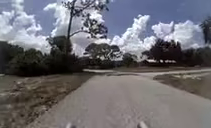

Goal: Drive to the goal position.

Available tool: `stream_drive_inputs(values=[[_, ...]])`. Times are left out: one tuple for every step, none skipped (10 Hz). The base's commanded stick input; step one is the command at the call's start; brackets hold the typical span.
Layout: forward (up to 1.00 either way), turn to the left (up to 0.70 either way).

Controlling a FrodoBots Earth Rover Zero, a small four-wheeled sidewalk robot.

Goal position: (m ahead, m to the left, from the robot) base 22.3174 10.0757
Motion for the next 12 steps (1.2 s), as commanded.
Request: stream_drive_inputs(values=[[1.0,0.0],[1.0,0.0],[1.0,0.0],[1.0,0.0],[1.0,0.0],[1.0,0.0],[1.0,0.0],[1.0,-0.14],[1.0,-0.4],[1.0,-0.4],[1.0,-0.4],[1.0,-0.4]])
